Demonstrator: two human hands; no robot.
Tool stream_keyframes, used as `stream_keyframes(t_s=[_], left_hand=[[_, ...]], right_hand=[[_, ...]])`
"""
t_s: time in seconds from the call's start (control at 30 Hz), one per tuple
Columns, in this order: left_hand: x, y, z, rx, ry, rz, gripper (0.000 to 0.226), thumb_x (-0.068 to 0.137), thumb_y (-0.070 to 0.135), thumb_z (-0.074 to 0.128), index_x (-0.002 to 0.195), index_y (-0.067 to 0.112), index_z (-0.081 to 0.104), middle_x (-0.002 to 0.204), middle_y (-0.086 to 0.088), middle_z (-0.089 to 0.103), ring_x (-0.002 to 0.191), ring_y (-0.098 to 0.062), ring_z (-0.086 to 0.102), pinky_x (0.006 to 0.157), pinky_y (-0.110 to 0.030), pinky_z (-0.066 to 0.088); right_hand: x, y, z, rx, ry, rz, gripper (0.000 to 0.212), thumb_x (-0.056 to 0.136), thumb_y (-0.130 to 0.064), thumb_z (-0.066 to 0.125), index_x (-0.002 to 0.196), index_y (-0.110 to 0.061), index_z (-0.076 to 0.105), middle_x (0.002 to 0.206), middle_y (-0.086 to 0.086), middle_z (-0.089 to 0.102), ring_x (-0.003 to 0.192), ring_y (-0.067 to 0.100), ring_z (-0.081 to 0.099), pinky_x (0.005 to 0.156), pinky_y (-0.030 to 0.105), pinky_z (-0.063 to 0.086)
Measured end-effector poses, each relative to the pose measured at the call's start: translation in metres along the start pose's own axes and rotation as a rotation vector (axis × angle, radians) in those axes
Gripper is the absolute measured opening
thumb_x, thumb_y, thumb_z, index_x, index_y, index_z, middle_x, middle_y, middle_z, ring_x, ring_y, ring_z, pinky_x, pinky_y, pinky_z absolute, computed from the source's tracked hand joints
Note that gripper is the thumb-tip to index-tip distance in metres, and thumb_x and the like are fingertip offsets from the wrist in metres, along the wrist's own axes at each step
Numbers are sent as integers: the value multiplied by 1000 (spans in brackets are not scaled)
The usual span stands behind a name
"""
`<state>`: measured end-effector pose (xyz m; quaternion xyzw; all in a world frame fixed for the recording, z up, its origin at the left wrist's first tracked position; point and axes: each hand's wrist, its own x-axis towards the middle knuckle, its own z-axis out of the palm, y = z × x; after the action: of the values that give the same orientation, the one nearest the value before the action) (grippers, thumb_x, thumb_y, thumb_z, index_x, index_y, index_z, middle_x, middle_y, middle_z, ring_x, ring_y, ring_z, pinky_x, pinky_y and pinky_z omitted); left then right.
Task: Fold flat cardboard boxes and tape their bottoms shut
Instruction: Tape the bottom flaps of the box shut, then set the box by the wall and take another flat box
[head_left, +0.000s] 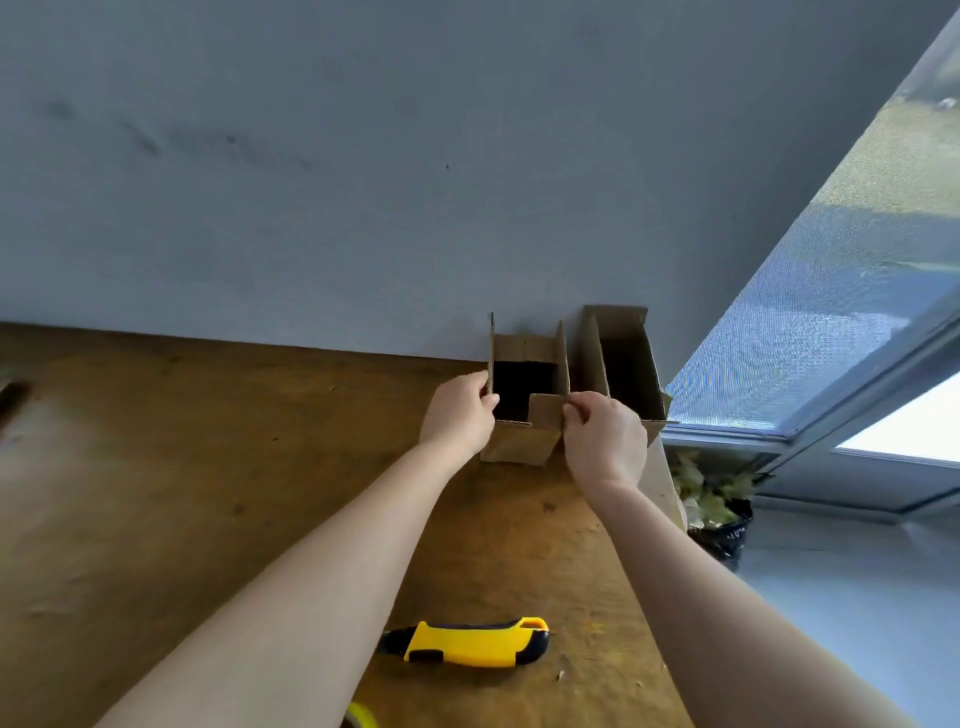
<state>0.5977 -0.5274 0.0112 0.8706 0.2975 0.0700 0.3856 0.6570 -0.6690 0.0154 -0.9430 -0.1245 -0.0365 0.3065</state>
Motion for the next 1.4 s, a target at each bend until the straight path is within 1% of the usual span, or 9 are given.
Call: stream_keyframes(t_s=[0.23, 0.4, 0.57, 0.77, 0.9, 1.0, 1.07, 1.2, 1.4], left_hand=[[10, 7, 10, 127, -40, 66, 48, 103, 30, 37, 147, 14, 33, 147, -7, 43, 132, -24, 43, 102, -32, 39], [2, 5, 3, 171, -74, 50, 51, 103, 36, 31, 150, 15, 27, 150, -6, 39, 135, -24, 39, 104, -33, 37], [-22, 3, -17, 271, -59, 57, 53, 102, 38, 36, 149, 15, 29, 154, -6, 32, 140, -24, 30, 109, -37, 30], [-71, -7, -59, 401, 91, 79, 52, 98, 34, 48, 144, 13, 38, 147, -4, 43, 133, -23, 41, 101, -35, 40], [-112, -22, -93, 501, 213, 68, 49, 97, 31, 51, 142, 13, 42, 144, -3, 47, 132, -22, 43, 100, -35, 42], [-146, -37, -119, 564, 298, 42, 47, 96, 31, 52, 139, 13, 45, 141, -3, 50, 129, -22, 45, 97, -34, 44], [-167, -49, -136, 606, 341, 9, 48, 96, 31, 53, 140, 13, 45, 141, -3, 49, 130, -22, 45, 99, -34, 43], [-209, -78, -170, 663, 393, -76, 44, 96, 31, 51, 136, 13, 49, 138, -3, 52, 128, -21, 45, 101, -37, 41], [-270, -128, -220, 723, 475, -210, 32, 94, 34, 52, 121, 18, 57, 119, 1, 60, 112, -18, 52, 85, -31, 43]], right_hand=[[12, 2, 6, -69, -37, -50, 25, 98, -25, 51, 115, -22, 69, 103, 1, 71, 89, 23, 63, 62, 24, 35], [7, 4, 2, -41, -65, -65, 30, 99, -28, 51, 125, -20, 62, 110, 1, 69, 95, 22, 64, 67, 25, 41], [-9, 3, -12, -10, -76, -127, 33, 98, -26, 53, 130, -19, 55, 117, 2, 63, 96, 23, 62, 69, 29, 46], [-37, -16, -31, -22, -78, -297, 31, 95, -24, 56, 125, -19, 58, 113, 3, 63, 105, 23, 56, 77, 34, 50], [-59, -40, -38, -82, -121, -428, 35, 94, -26, 56, 129, -19, 57, 120, 3, 60, 116, 24, 51, 81, 35, 48], [-78, -61, -38, -117, -160, -522, 39, 93, -28, 56, 131, -19, 55, 123, 3, 58, 117, 24, 49, 86, 35, 46], [-93, -77, -36, -141, -189, -592, 41, 92, -29, 57, 132, -20, 53, 125, 3, 57, 118, 25, 49, 91, 36, 45], [-124, -113, -29, -173, -257, -727, 41, 91, -29, 57, 130, -20, 52, 128, 3, 53, 119, 24, 46, 93, 36, 41], [-180, -175, -12, -226, -316, -929, 44, 90, -31, 57, 132, -19, 49, 135, 3, 50, 125, 24, 43, 102, 37, 36]])
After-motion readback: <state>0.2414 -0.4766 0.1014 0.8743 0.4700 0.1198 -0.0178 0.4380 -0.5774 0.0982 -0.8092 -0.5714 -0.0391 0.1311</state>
